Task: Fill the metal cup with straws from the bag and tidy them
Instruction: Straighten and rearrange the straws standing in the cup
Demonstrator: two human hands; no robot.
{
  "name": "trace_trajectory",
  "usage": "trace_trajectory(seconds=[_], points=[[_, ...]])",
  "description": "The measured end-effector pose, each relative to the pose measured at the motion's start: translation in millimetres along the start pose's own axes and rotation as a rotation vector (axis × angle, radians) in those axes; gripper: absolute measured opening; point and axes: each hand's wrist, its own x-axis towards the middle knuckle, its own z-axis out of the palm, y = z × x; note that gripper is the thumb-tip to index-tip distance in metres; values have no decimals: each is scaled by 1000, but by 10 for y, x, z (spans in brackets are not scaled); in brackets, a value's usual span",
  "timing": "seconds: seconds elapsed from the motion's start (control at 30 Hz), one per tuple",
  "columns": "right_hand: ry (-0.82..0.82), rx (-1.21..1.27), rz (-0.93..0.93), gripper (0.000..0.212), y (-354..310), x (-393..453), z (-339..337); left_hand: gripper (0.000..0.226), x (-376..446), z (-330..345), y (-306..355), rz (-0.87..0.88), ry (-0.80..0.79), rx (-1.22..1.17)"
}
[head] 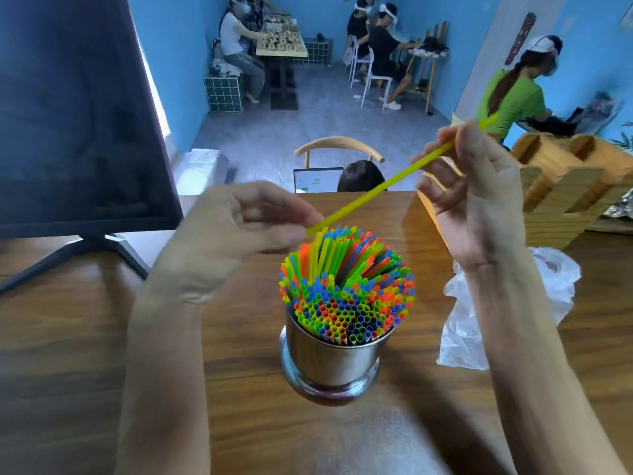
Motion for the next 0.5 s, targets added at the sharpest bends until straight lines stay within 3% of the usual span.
trace_trajectory(seconds=[0.1, 0.27, 0.33, 0.4, 0.47, 0.5], points=[[-57, -91, -75, 26, -2, -40, 40, 17, 1, 114, -35, 28, -29, 93], [-132, -232, -267, 37, -24, -122, 162, 14, 86, 103, -136, -83, 322, 314], [-106, -209, -310, 35, -13, -128, 172, 13, 78, 60, -187, -226, 290, 401], [-39, -178, -343, 29, -7, -120, 161, 34, 60, 46, -215, -329, 222, 429], [-2, -186, -359, 27, 20, -107, 134, 44, 49, 47, -213, -343, 190, 461], [-7, -216, -360, 27, 34, -113, 133, 38, 50, 53, -208, -335, 181, 473]])
